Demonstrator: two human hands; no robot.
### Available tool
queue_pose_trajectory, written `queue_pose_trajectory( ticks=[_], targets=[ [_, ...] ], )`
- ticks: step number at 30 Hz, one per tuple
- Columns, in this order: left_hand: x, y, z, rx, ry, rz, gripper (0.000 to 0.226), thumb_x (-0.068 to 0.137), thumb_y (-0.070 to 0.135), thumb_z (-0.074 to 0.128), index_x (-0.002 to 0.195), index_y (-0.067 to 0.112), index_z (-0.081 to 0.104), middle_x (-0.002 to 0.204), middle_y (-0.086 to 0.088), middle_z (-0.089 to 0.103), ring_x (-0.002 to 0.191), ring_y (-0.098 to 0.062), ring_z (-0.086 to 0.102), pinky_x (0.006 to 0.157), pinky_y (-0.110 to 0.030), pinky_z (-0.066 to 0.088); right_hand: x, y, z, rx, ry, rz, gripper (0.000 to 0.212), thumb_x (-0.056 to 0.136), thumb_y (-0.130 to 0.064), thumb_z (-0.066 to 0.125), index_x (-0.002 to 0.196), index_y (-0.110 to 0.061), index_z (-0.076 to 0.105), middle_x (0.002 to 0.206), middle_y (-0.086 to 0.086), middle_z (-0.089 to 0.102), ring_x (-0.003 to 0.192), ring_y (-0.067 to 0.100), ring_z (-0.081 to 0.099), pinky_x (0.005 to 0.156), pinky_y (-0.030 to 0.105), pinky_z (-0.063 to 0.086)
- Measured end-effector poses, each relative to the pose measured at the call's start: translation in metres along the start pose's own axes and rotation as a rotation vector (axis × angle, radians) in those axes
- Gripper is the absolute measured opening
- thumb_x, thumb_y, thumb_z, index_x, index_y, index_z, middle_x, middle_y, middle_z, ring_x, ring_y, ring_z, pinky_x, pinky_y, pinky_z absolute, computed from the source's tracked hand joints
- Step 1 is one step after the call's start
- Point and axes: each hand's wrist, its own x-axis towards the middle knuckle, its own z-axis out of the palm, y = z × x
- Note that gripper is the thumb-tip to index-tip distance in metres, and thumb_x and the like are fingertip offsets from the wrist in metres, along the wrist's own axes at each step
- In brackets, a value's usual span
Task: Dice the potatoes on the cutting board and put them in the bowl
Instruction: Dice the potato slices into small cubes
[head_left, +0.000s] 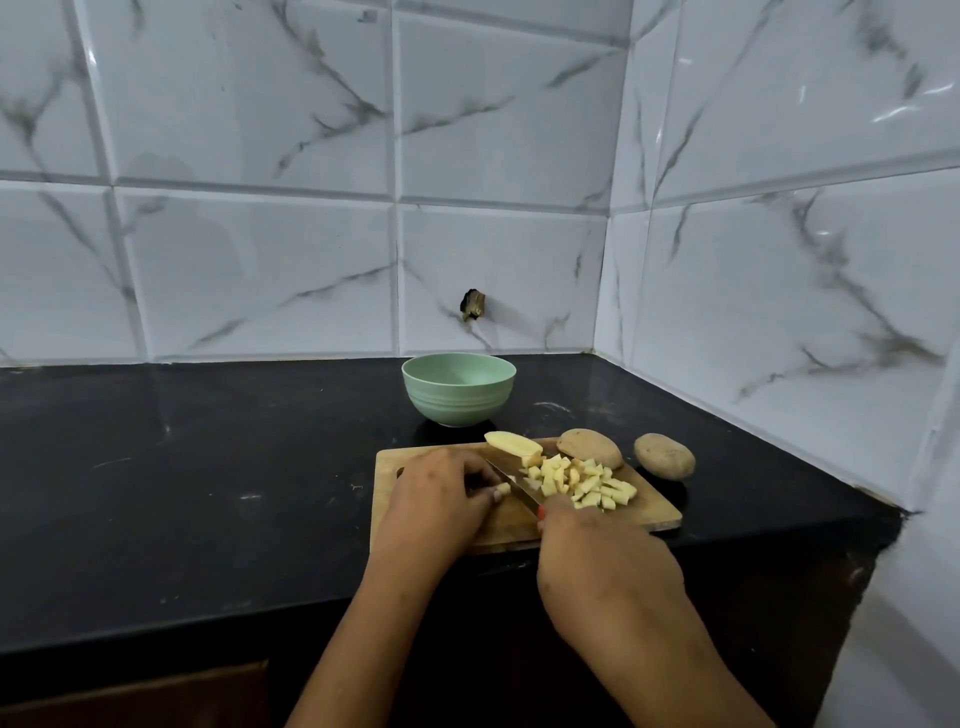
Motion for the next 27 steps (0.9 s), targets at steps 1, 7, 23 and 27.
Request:
queue_pose_trajectory(
  ticks=[1, 7, 23, 27],
  targets=[
    [-0.001, 0.000, 0.000, -0.005, 0.011, -0.004, 0.008, 0.083, 0.033, 0.069, 0.090, 0.030, 0.073, 0.095, 0.016, 0.067, 0.088, -0.001, 0.056, 0.084, -0.021, 0.045, 0.000, 0.003, -0.003, -0.010, 0.021, -0.011, 0.031, 0.096, -0.017, 0.043, 0.126, -0.022, 0.043, 0.090, -0.003, 0.051, 0.079, 0.015, 0.051, 0.052, 0.025, 0.032],
    [-0.002, -0.001, -0.002, 0.014, 0.050, -0.033, 0.009, 0.082, 0.035, 0.070, 0.088, 0.029, 0.072, 0.090, 0.016, 0.064, 0.085, -0.002, 0.055, 0.074, -0.016, 0.039, -0.015, 0.003, -0.008, -0.019, 0.065, -0.090, 0.029, 0.097, -0.017, 0.044, 0.126, -0.021, 0.042, 0.072, -0.008, 0.037, 0.063, 0.007, 0.042, 0.052, 0.023, 0.033],
    [-0.008, 0.001, -0.006, 0.021, 0.060, -0.071, 0.018, 0.084, 0.033, 0.068, 0.100, 0.027, 0.072, 0.100, 0.013, 0.067, 0.085, -0.002, 0.053, 0.074, -0.015, 0.041, -0.016, -0.008, -0.006, -0.012, 0.031, -0.056, 0.025, 0.097, -0.017, 0.044, 0.122, -0.019, 0.046, 0.087, -0.003, 0.049, 0.075, 0.013, 0.048, 0.050, 0.023, 0.031],
    [-0.007, -0.001, -0.008, -0.003, 0.055, -0.066, 0.016, 0.085, 0.027, 0.066, 0.100, 0.026, 0.073, 0.098, 0.016, 0.065, 0.079, 0.001, 0.048, 0.069, -0.012, 0.036, -0.018, -0.011, -0.006, 0.006, -0.034, -0.042, 0.028, 0.097, -0.019, 0.046, 0.125, -0.019, 0.046, 0.106, 0.000, 0.059, 0.083, 0.014, 0.051, 0.062, 0.026, 0.039]
  ],
)
